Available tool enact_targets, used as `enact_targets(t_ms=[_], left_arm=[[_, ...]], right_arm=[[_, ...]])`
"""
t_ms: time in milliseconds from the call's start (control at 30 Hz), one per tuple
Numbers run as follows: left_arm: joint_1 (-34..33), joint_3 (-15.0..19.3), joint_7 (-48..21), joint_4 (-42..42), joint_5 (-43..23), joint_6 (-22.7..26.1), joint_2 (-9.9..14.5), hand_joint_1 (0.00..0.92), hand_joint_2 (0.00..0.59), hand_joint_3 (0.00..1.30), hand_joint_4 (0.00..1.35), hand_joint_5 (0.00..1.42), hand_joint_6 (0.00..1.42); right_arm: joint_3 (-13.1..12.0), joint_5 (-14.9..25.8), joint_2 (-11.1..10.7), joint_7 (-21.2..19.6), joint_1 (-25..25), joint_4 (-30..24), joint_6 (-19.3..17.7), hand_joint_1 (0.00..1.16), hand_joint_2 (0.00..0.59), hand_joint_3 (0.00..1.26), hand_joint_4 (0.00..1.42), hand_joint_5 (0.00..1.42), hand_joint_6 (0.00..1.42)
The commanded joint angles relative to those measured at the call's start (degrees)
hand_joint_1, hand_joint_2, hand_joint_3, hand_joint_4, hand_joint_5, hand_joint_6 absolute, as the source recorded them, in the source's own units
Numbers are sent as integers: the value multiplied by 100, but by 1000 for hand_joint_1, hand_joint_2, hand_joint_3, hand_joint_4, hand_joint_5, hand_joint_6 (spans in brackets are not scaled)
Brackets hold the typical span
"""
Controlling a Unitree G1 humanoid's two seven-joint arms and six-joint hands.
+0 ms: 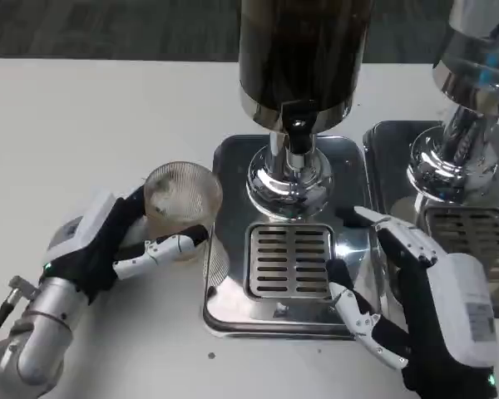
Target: Grasp the cup under the faucet to collect the drink, then remove the cup.
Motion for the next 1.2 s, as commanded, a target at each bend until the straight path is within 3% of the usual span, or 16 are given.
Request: enact_targets(t_ms=[33, 267, 500, 800, 1033, 1200], left_arm=[[77, -85, 8, 32, 74, 97, -56, 201, 120, 221, 249, 424, 429], [139, -93, 207, -23, 106, 266, -43, 210, 137, 286, 324, 512, 551], [196, -129, 350, -92, 165, 303, -14, 229, 143, 313, 358, 544, 574], [244, -281, 504, -207, 320, 346, 60, 332, 111, 304, 346, 553, 593], [337, -349, 793, -311, 427, 346, 74, 366, 123, 365, 423, 656, 743], [426, -299, 1048, -348, 390, 260, 39, 332, 163, 438, 507, 755, 884]], right_arm=[[-52, 65, -40, -16, 56, -48, -17, 428, 420, 361, 386, 317, 361], [-46, 80, -50, 15, 35, -48, -46, 433, 420, 361, 390, 327, 375], [-32, 85, -49, 15, 34, -51, -59, 435, 420, 361, 390, 329, 382], [-28, 98, -57, 31, 57, -91, -53, 437, 420, 361, 390, 330, 393], [-23, 110, -58, 51, 66, -126, -51, 438, 420, 361, 390, 330, 398], [-34, 144, -77, 61, 61, -119, -79, 438, 420, 361, 390, 330, 403]])
